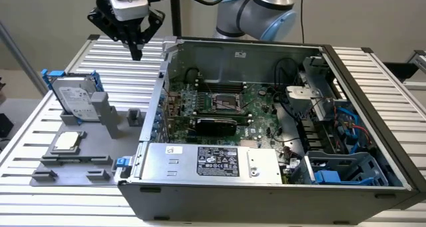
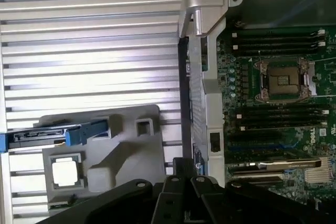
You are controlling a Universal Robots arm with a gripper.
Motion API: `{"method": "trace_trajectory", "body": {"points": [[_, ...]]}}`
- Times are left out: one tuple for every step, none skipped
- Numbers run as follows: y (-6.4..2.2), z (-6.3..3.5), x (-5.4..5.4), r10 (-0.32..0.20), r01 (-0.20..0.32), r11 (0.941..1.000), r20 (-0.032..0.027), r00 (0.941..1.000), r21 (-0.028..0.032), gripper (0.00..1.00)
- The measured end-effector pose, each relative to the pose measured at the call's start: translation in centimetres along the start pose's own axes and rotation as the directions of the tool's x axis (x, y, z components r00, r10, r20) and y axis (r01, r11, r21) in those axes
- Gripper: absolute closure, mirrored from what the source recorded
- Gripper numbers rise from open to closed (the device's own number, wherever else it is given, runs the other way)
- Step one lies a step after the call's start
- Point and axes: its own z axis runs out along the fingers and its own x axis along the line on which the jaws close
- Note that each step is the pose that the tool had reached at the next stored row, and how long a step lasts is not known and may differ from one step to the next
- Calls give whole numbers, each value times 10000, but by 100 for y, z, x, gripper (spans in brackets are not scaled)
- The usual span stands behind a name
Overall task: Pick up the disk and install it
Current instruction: 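Reach for the disk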
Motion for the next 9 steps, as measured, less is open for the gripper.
{"method": "trace_trajectory", "body": {"points": [[-2, -1, 44, 1, -1, 10000, 0, 10000, 1, 100], [-5, -2, 91, 0, 0, 10000, 0, 10000, 0, 100], [-7, -3, 136, -1, 1, 10000, 0, 10000, 0, 100], [-10, -4, 181, 0, 0, 10000, 1, 10000, 0, 100], [-12, -5, 227, 0, 0, 10000, 0, 10000, 0, 100], [-13, -6, 271, 1, -1, 10000, -1, 10000, 1, 100], [-15, -7, 316, 0, 0, 10000, 0, 10000, 1, 100], [-16, -8, 362, -1, 1, 10000, 0, 10000, 0, 100], [-16, -9, 410, 0, 0, 10000, 0, 10000, 0, 100]]}}
